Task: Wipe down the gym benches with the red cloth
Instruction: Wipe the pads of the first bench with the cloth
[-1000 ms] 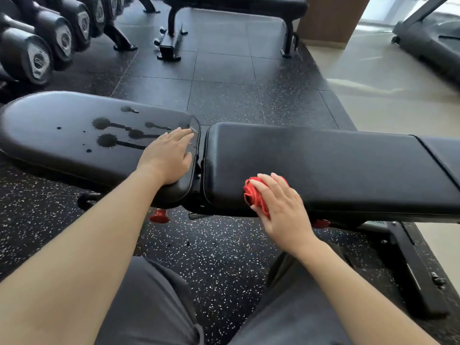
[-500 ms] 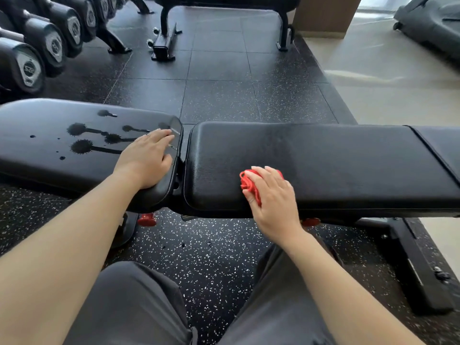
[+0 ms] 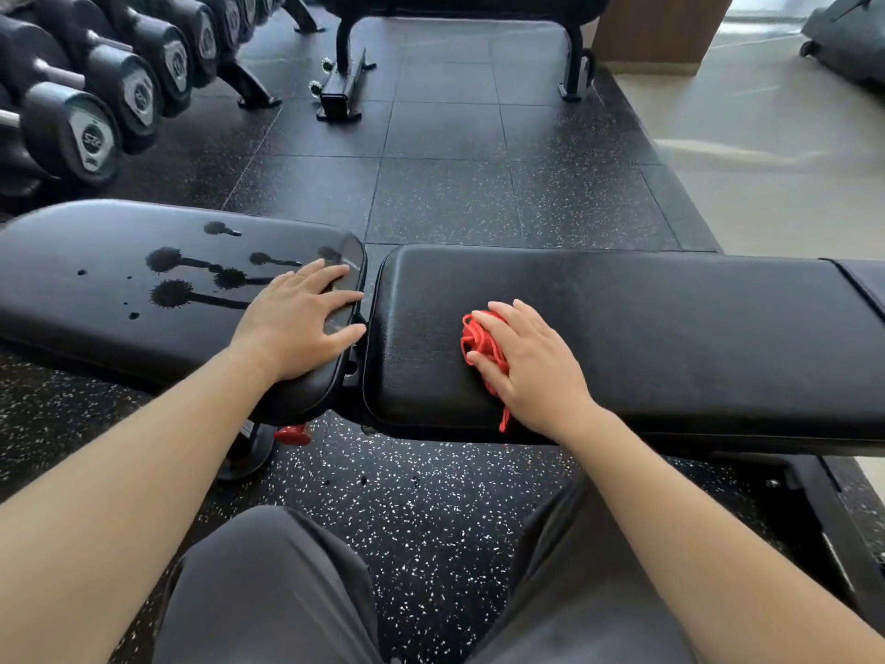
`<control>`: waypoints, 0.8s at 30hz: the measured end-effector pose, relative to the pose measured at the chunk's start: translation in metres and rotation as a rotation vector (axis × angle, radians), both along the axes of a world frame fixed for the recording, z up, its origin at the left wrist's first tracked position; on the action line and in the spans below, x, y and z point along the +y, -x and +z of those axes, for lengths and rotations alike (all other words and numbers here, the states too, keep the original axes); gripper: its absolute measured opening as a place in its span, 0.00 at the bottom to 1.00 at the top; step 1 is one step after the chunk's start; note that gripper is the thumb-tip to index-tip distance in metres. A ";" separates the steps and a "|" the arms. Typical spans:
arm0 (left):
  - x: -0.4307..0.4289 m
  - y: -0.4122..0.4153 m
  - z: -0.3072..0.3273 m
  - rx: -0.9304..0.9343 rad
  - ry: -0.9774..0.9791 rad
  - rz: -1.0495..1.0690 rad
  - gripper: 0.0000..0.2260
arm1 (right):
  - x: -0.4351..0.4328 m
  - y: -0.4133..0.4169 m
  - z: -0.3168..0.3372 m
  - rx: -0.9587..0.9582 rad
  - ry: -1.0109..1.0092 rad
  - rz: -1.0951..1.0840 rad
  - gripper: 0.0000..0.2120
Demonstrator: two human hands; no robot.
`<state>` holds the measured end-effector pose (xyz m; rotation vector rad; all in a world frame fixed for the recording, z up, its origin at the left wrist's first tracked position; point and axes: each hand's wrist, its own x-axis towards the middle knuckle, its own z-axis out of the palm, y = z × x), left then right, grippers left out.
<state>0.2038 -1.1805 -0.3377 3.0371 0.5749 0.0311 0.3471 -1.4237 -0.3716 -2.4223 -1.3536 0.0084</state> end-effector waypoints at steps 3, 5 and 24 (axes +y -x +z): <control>-0.001 0.001 -0.002 -0.017 -0.009 0.007 0.23 | 0.024 -0.031 0.001 0.000 0.013 -0.028 0.25; -0.002 0.001 -0.001 -0.039 -0.004 0.015 0.22 | 0.040 -0.052 0.001 0.003 0.022 -0.059 0.24; -0.005 0.000 0.003 -0.101 0.022 0.032 0.22 | 0.063 -0.033 0.004 0.057 -0.024 -0.009 0.22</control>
